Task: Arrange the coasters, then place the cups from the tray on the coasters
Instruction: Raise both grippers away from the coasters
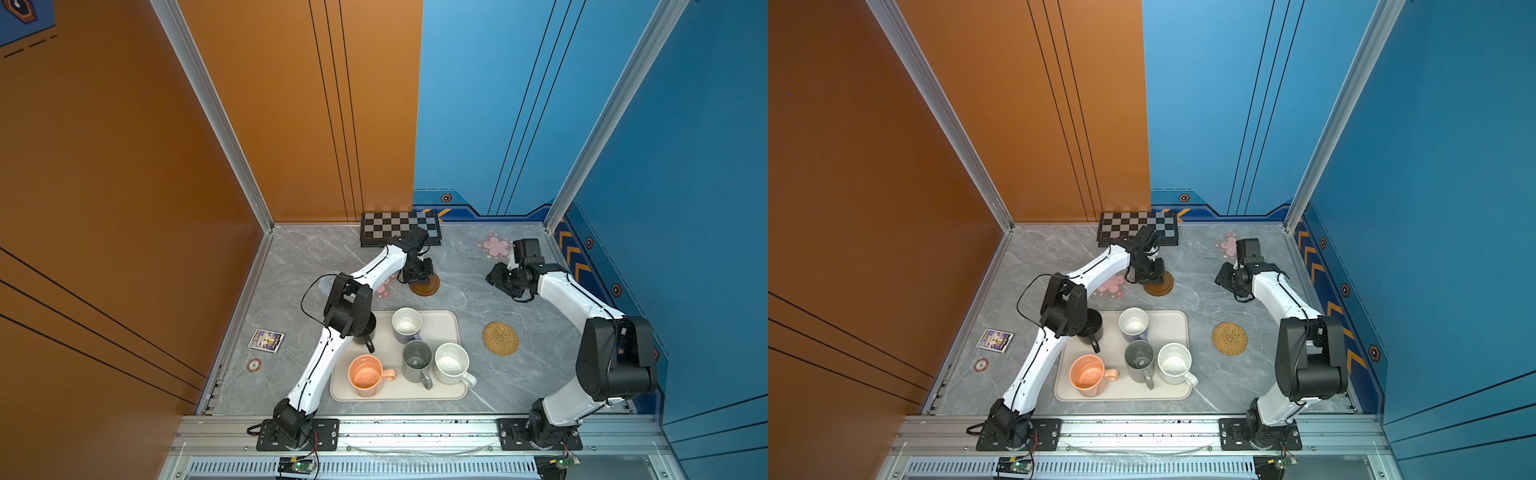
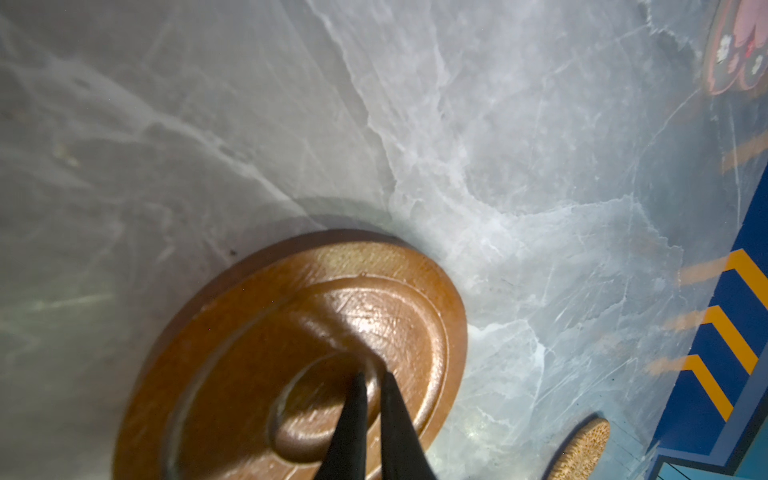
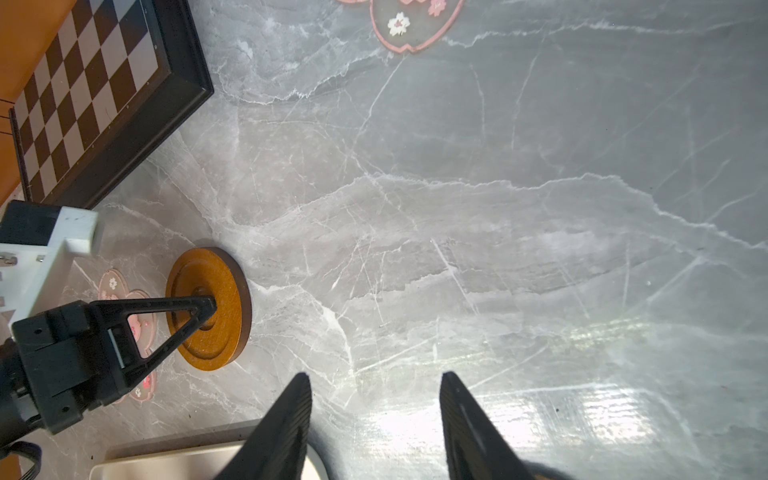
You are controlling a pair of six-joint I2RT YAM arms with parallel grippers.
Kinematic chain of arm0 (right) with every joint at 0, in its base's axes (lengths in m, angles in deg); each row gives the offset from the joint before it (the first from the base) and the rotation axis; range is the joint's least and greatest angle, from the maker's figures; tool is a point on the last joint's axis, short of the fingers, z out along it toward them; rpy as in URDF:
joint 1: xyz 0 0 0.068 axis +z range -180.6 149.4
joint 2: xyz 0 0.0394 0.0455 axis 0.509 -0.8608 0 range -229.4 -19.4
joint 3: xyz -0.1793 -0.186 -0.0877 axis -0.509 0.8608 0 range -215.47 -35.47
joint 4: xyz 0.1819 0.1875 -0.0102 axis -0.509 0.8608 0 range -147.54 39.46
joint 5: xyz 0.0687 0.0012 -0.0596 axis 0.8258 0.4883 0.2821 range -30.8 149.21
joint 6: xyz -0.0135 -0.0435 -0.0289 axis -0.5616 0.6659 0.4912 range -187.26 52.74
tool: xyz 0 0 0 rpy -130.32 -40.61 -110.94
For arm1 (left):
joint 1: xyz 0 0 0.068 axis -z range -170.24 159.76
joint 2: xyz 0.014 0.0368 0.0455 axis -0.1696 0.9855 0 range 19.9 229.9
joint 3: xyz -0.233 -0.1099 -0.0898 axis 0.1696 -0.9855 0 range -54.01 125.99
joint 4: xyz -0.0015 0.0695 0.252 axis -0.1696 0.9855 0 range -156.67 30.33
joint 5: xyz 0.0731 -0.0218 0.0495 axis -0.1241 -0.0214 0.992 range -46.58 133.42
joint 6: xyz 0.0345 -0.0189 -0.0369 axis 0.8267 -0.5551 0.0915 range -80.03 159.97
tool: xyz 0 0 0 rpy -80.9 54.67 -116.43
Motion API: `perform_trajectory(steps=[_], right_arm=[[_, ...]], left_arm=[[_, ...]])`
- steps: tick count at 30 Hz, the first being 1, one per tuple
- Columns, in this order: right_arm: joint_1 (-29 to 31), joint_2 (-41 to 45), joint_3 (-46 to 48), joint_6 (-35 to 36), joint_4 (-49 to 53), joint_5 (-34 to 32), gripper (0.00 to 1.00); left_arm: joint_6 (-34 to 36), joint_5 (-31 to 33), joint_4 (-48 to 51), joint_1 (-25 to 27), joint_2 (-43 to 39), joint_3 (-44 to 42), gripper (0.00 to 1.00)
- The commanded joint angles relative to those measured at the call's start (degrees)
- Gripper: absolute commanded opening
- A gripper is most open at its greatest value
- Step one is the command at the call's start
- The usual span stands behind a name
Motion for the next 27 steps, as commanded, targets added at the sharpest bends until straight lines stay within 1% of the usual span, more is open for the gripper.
perform_trajectory(steps=[1, 2, 3, 4, 6, 7, 13, 16, 22, 27], right_arm=[[0.1, -1.1, -2.0, 1.2, -0.1, -1.8, 0.63], [0.0, -1.1, -2.4, 1.7, 0.2, -2.1, 0.65], [-0.1, -1.1, -3.0, 2.1, 0.4, -2.5, 0.65], [-0.3, -1.1, -3.4, 2.5, 0.7, -2.9, 0.66], [-0.9, -1.1, -4.7, 3.1, 1.2, -3.6, 0.66], [-1.3, -1.1, -5.2, 3.3, 1.2, -3.7, 0.66], [-3.7, -3.2, -9.5, 4.8, 1.4, -5.7, 0.66], [-4.7, -5.6, -13.6, 6.5, 2.0, -6.4, 0.70], [-5.2, -12.7, -23.3, 10.8, 4.3, -9.6, 0.77], [-7.0, -19.1, -30.3, 10.8, 4.1, -8.0, 0.83]], left_arm=[[2.9, 1.7, 1.0, 0.3, -4.3, 5.3, 0.17], [2.8, 1.1, 1.0, 0.1, -5.0, 6.5, 0.20], [2.6, 0.8, 1.0, -0.1, -6.0, 7.3, 0.22], [2.5, 1.0, 1.0, -0.3, -6.9, 7.4, 0.24], [2.8, 1.3, 1.1, -0.7, -9.4, 6.8, 0.31], [3.2, 1.6, 1.1, -0.8, -10.6, 6.2, 0.33], [5.5, 4.0, 1.1, -2.3, -19.0, -2.1, 0.49], [6.8, 5.2, 1.1, -3.5, -22.9, -6.9, 0.56], [8.2, 7.6, 1.0, -6.2, -27.9, -14.8, 0.62], [8.6, 8.2, 1.0, -7.5, -28.8, -17.6, 0.63]])
